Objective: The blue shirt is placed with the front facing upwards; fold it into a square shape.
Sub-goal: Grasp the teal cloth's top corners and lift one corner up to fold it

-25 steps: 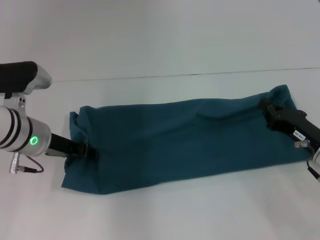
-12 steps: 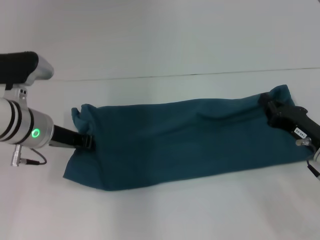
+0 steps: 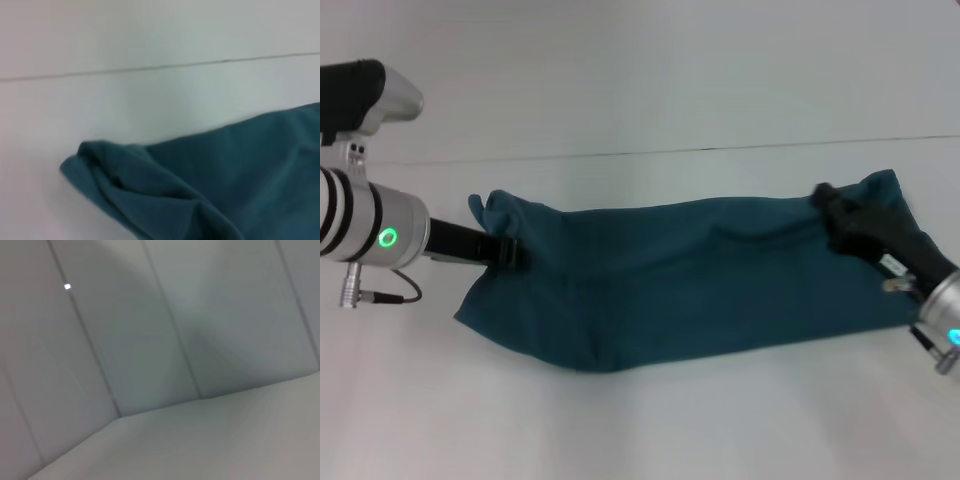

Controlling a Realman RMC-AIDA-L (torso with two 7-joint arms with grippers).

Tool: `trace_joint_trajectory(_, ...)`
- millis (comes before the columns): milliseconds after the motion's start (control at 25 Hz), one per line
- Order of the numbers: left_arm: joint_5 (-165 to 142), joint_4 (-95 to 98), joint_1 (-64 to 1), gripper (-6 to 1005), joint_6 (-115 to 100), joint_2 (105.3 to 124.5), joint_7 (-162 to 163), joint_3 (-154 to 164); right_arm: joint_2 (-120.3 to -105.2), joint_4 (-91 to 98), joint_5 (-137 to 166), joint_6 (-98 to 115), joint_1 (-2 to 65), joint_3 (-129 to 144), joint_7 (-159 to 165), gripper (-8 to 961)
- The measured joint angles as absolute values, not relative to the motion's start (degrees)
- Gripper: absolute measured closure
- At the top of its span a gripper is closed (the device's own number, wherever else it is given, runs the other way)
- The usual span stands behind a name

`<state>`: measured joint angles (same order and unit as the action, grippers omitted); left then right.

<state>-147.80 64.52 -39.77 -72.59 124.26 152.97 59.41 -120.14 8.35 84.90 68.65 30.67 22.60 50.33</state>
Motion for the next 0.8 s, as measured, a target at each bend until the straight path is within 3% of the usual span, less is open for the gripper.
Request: trace_joint_trajectory(800, -139.5, 87.8, -34.5, 913, -83.2, 124.28, 156.8, 66.3, -120.91, -13.7, 87.1, 55.5, 45.6, 24.5, 28.3, 933)
